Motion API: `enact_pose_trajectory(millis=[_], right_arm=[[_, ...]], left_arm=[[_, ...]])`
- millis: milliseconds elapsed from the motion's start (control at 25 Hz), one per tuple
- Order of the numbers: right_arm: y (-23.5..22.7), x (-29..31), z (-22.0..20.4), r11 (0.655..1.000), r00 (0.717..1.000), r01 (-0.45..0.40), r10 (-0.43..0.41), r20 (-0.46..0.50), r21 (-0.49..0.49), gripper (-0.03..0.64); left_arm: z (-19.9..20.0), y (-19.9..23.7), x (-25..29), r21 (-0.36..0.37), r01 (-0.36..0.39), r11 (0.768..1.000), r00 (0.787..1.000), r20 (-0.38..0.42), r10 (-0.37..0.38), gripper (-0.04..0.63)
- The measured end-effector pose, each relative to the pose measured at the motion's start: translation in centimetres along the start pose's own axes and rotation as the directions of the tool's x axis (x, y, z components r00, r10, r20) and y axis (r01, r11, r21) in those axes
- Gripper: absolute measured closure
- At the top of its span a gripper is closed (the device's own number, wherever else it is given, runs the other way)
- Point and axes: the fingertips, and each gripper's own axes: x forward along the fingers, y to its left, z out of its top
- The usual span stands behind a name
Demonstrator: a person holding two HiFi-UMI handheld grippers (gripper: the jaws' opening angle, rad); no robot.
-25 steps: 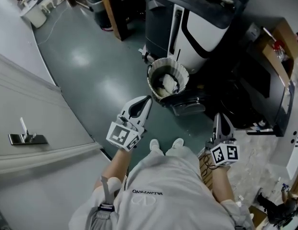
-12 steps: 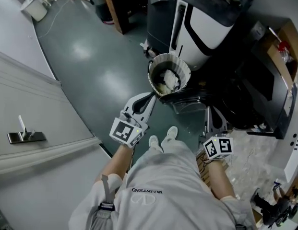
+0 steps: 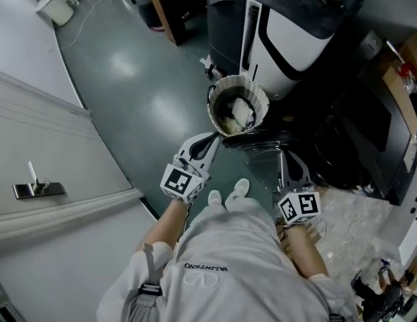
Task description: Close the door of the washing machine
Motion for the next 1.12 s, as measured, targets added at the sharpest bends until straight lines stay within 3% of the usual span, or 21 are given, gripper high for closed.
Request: enact_pose_trajectory(millis=[280, 520, 800, 1120], right_arm=[[-2.8, 1.6, -2.5, 0.997, 0.998, -0.059, 0.061, -0.031, 0.046, 0.606], [-4.4, 3.4, -5.2, 0.994, 0.993, -0.063, 0.071, -0.098, 0.084, 0.606], [-2.2, 7.6, -6.2, 0.982, 0.966, -0.189, 0.185, -0.180, -0.006, 0.606], [-0.1, 10.4, -12.6, 0.965, 0.924, -0.260, 0.236, -0.301, -0.041, 0.606]], left_arm=[[-2.8, -0.7, 3.2, 0.025, 0.026, 0.999, 0.997, -0.072, -0.024, 0.597], [-5.3, -0.9, 5.7, 0.051, 0.074, 0.996, 0.989, -0.131, -0.066, 0.597], [-9.4, -0.1, 7.3, 0.007, 0.102, 0.995, 0.980, -0.173, -0.100, 0.597], [-16.6, 2.4, 8.5, -0.043, 0.111, 0.993, 0.959, -0.256, -0.118, 0.597]])
